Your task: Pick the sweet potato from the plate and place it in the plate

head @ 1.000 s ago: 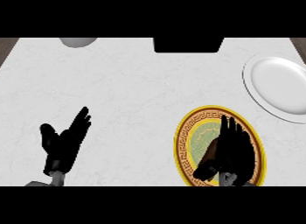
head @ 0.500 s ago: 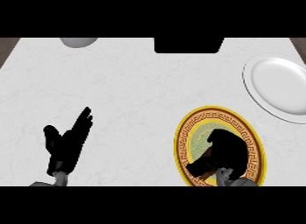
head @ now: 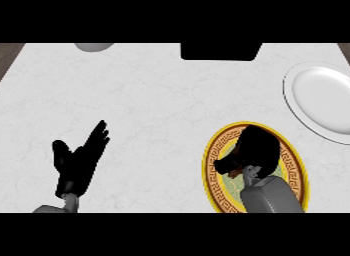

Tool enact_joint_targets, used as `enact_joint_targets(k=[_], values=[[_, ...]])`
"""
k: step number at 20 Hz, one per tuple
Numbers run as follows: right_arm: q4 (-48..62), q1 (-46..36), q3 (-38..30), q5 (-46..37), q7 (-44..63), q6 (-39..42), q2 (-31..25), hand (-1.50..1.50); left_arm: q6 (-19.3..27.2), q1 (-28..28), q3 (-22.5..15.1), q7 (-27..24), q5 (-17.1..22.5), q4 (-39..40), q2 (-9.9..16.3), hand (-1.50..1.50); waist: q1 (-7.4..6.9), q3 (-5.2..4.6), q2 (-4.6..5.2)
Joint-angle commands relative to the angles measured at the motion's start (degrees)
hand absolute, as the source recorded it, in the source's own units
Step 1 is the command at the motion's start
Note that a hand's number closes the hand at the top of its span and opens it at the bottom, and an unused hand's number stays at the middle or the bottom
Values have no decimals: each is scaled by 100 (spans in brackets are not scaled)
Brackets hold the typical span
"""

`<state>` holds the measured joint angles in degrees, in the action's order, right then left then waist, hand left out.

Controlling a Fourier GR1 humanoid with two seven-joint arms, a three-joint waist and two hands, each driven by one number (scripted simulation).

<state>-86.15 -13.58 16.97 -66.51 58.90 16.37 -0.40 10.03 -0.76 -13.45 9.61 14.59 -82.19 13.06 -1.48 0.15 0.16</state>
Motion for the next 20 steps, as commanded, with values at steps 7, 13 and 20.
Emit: enact_joint_targets(k=[7, 13, 20], values=[[1331, -2452, -999, -1020, 837, -2448, 38, 150, -98, -322, -180, 91, -84, 175, -129, 0, -422, -15, 185], [2018, -3289, -1468, -2064, 1265, -3578, 34, 150, -86, -326, -181, 122, -107, 198, -140, 0, -379, -16, 168], [2291, -3303, -2139, -2768, 1697, -4915, 36, 150, -96, -231, -88, 197, -22, 131, -112, 0, -223, -5, 119]])
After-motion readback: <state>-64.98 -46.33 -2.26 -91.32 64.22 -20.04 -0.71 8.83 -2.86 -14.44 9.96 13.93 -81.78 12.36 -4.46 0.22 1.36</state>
